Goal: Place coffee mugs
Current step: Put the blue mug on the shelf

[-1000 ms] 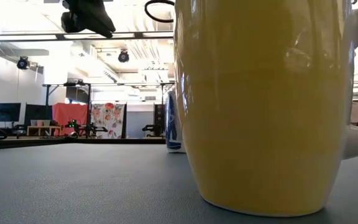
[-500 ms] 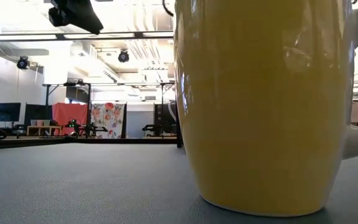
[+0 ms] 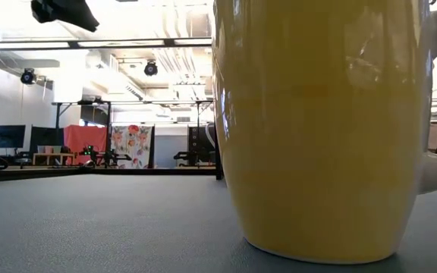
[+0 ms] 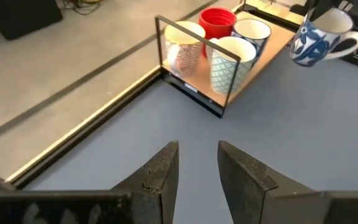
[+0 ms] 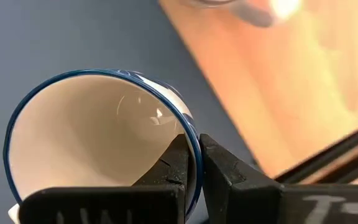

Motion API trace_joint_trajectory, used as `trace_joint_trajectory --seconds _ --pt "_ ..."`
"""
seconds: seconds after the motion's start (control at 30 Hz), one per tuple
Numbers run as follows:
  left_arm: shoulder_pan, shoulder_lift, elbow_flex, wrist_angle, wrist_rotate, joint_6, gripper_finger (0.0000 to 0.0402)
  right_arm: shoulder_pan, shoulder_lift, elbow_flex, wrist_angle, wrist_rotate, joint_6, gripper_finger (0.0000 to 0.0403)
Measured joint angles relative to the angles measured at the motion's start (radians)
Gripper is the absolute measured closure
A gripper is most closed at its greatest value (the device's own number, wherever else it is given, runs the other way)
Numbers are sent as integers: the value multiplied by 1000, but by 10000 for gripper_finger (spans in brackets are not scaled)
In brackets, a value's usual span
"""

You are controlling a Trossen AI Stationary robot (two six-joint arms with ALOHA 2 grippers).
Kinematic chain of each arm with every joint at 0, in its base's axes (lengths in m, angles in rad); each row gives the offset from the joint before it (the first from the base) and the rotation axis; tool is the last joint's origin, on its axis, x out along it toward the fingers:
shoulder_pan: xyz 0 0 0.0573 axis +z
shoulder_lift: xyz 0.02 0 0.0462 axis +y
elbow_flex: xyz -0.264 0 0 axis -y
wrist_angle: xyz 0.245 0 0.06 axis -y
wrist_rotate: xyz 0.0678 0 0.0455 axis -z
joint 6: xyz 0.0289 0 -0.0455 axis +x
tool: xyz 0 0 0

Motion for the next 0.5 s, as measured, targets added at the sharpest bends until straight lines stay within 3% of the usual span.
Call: trace_joint_trajectory --seconds 0.23,0.5 --pt "0 -90 0 -19 -37 43 308 -152 -50 0 -9 33 -40 389" --pt "0 -143 0 -16 -125 39 308 -310 -13 0 0 81 -35 390"
